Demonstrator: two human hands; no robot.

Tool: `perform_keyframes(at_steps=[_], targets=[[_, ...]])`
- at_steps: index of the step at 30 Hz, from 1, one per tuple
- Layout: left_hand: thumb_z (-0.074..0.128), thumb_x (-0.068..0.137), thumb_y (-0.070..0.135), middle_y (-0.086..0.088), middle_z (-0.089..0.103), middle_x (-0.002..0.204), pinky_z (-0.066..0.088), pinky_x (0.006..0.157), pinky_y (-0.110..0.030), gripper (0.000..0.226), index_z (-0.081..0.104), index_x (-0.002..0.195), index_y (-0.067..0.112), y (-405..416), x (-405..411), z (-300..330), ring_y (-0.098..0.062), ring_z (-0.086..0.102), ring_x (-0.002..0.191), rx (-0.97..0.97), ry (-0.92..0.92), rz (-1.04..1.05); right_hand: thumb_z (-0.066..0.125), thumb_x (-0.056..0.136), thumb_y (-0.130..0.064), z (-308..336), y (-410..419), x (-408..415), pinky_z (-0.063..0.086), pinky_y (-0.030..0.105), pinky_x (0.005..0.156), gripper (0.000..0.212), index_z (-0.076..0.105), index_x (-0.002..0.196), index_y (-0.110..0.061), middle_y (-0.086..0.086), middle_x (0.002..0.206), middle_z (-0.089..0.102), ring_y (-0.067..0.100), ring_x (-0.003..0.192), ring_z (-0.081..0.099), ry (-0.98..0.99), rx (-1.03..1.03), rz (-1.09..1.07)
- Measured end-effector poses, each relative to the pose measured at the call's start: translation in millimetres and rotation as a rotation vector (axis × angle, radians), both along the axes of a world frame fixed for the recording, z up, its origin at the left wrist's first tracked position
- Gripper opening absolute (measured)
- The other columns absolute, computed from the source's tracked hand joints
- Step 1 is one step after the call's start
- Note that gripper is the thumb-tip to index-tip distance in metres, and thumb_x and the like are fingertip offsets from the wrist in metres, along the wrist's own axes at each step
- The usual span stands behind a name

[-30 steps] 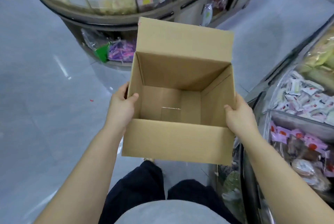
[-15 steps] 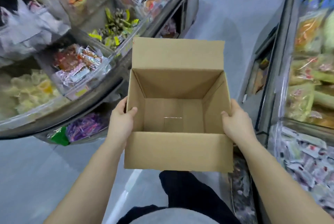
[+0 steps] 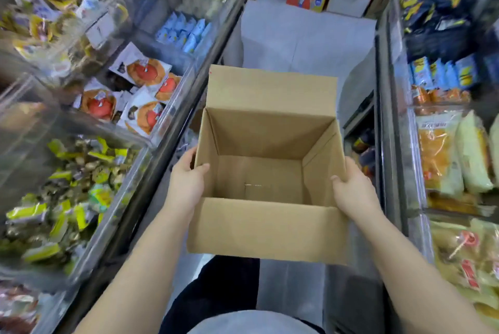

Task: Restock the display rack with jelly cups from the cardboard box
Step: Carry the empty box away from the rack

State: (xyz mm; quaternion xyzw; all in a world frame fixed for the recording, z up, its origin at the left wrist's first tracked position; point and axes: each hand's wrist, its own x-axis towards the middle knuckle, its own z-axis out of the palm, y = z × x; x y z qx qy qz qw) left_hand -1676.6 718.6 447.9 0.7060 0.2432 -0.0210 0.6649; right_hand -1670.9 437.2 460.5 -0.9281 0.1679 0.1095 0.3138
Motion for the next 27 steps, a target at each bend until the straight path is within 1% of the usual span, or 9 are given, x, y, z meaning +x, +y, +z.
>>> perform_keyframes(at_steps=[5,9,12,13,15,20,22,25,27], targets=[[0.047,0.087,-0.001,0.012,0.066,0.1,0.048,0.085,-0.03,0.045,0.055,0.12,0.028,-6,157,22,-0.01,0.062,0.095,0.043,-0.007,-0.109,0.041,0.092,-0.018,28,-9,132,0.047,0.04,0.072,0.04,0.038,0.131,-0.024,0.015,0.098,0.063,0.035,0.085,0.056,-0.002,-0.067,-0.061],[0.048,0.085,-0.006,0.001,0.066,0.107,0.046,0.087,-0.03,0.046,0.055,0.118,0.026,-27,273,30,-0.016,0.061,0.097,0.065,-0.034,-0.162,0.042,0.092,-0.019,32,-22,223,0.049,0.043,0.075,0.042,0.036,0.133,-0.028,0.014,0.099,0.064,0.037,0.087,0.058,-0.023,-0.055,-0.148],[0.049,0.085,-0.005,0.019,0.069,0.087,0.046,0.073,-0.019,0.051,0.063,0.092,0.043,-48,358,18,-0.003,0.063,0.086,0.064,-0.019,-0.213,0.041,0.092,-0.018,20,-42,300,0.05,0.043,0.076,0.043,0.036,0.133,-0.031,0.013,0.099,0.064,0.035,0.087,0.059,-0.008,-0.028,-0.204],[0.049,0.085,-0.004,0.025,0.069,0.079,0.045,0.068,-0.018,0.057,0.063,0.082,0.051,-56,387,14,0.003,0.063,0.08,0.065,-0.008,-0.223,0.041,0.092,-0.016,14,-49,328,0.05,0.044,0.078,0.044,0.036,0.134,-0.03,0.013,0.101,0.064,0.035,0.089,0.059,-0.009,-0.017,-0.212],[0.05,0.086,-0.002,0.029,0.068,0.075,0.045,0.067,-0.019,0.063,0.062,0.074,0.059,-74,444,7,0.007,0.063,0.074,0.064,0.013,-0.216,0.041,0.091,-0.014,3,-67,388,0.049,0.043,0.082,0.046,0.037,0.135,-0.026,0.017,0.105,0.064,0.036,0.093,0.057,-0.01,-0.016,-0.207],[0.05,0.087,-0.001,0.006,0.068,0.103,0.048,0.084,-0.032,0.046,0.06,0.091,0.044,-122,586,8,-0.011,0.063,0.09,0.06,0.01,-0.135,0.04,0.093,-0.014,6,-117,542,0.048,0.038,0.074,0.048,0.034,0.139,-0.025,0.012,0.096,0.063,0.031,0.084,0.055,-0.034,0.003,-0.15],[0.05,0.088,0.004,0.007,0.067,0.107,0.048,0.087,-0.035,0.042,0.059,0.101,0.043,-138,641,13,-0.014,0.063,0.098,0.069,0.017,-0.146,0.04,0.093,-0.016,14,-136,600,0.048,0.039,0.075,0.048,0.032,0.14,-0.026,0.012,0.099,0.063,0.032,0.088,0.056,-0.035,-0.004,-0.15],[0.05,0.088,0.008,0.009,0.068,0.106,0.05,0.079,-0.032,0.039,0.058,0.116,0.034,-159,717,13,-0.014,0.064,0.097,0.079,0.027,-0.136,0.041,0.092,-0.015,23,-160,682,0.048,0.042,0.079,0.042,0.038,0.133,-0.024,0.015,0.1,0.064,0.036,0.093,0.058,-0.052,-0.015,-0.149],[0.05,0.087,0.009,0.01,0.069,0.104,0.05,0.079,-0.034,0.041,0.06,0.108,0.042,-174,768,11,-0.014,0.064,0.096,0.082,0.03,-0.129,0.042,0.091,-0.013,21,-175,736,0.048,0.042,0.078,0.04,0.041,0.13,-0.023,0.016,0.097,0.064,0.037,0.09,0.058,-0.061,-0.001,-0.142]])
